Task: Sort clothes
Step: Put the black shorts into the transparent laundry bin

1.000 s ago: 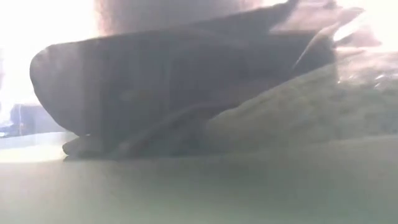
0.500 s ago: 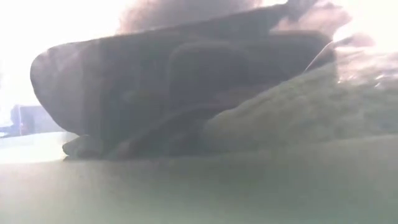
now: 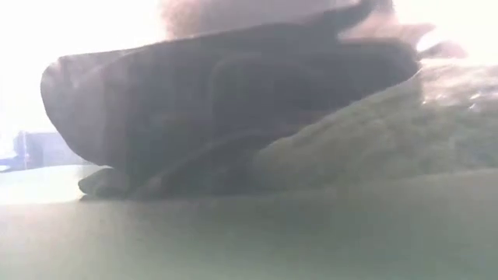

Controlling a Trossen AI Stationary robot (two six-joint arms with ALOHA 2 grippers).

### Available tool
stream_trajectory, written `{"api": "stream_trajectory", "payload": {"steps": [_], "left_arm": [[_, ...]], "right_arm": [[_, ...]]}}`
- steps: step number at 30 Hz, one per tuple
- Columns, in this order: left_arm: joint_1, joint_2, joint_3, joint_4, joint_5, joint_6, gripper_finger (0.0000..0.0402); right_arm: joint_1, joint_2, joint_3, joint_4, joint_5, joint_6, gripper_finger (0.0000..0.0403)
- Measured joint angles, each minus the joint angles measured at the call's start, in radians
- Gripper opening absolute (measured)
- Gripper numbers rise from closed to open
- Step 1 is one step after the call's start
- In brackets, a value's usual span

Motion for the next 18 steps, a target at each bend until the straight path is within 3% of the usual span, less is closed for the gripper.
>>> {"api": "stream_trajectory", "payload": {"steps": [5, 18], "left_arm": [[0.0, 0.0, 0.0, 0.0, 0.0, 0.0, 0.021], [0.0, 0.001, 0.0, 0.0, 0.0, 0.012, 0.021]], "right_arm": [[0.042, 0.001, -0.072, -0.019, -0.081, 0.03, 0.0043], [0.098, 0.001, -0.309, -0.001, -0.068, 0.02, 0.0043]]}}
